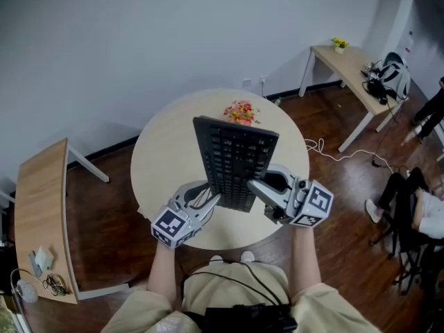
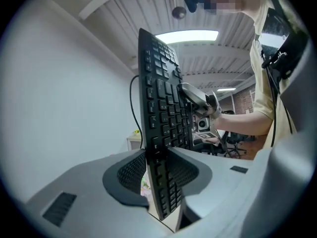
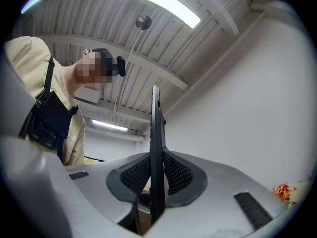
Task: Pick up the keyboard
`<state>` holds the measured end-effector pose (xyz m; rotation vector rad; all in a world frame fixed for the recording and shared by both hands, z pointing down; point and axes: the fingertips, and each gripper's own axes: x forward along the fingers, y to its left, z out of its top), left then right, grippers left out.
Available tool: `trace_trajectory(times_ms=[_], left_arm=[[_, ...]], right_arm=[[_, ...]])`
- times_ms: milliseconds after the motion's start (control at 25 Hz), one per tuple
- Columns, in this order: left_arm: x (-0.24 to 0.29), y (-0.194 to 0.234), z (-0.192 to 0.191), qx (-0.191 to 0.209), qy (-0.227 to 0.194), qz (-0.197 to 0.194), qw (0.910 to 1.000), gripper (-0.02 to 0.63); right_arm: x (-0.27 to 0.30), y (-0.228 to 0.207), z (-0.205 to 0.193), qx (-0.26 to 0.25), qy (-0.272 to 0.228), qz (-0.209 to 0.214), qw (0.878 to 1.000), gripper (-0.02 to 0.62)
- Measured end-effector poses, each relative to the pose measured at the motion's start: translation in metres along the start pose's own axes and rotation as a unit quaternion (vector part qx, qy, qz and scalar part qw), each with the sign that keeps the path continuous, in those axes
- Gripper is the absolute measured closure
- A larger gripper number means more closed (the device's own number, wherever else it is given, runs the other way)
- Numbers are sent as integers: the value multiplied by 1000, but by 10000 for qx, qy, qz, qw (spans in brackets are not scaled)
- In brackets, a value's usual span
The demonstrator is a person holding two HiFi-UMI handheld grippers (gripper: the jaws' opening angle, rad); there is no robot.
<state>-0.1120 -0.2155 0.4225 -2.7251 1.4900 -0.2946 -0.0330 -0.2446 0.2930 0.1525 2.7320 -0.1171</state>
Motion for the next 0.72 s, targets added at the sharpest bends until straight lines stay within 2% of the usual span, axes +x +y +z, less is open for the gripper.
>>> trace_trajectory(times_ms=[120,280,400,720], left_arm=[[3,-10,2,59,115,-167,9998,485],[10,-18,7,-263,7,-153,9995,485],[8,-15,2,-224,-56,-105,9997,488],[8,-11,4,-226,-201,-113,9995,491]], right_arm=[[6,2,0,-46,-18,7,10000,500],[10,4,2,84,-44,31,9999,502],[8,1,3,-9,-86,-17,10000,502],[-5,-9,9,280,-519,-191,9981,502]])
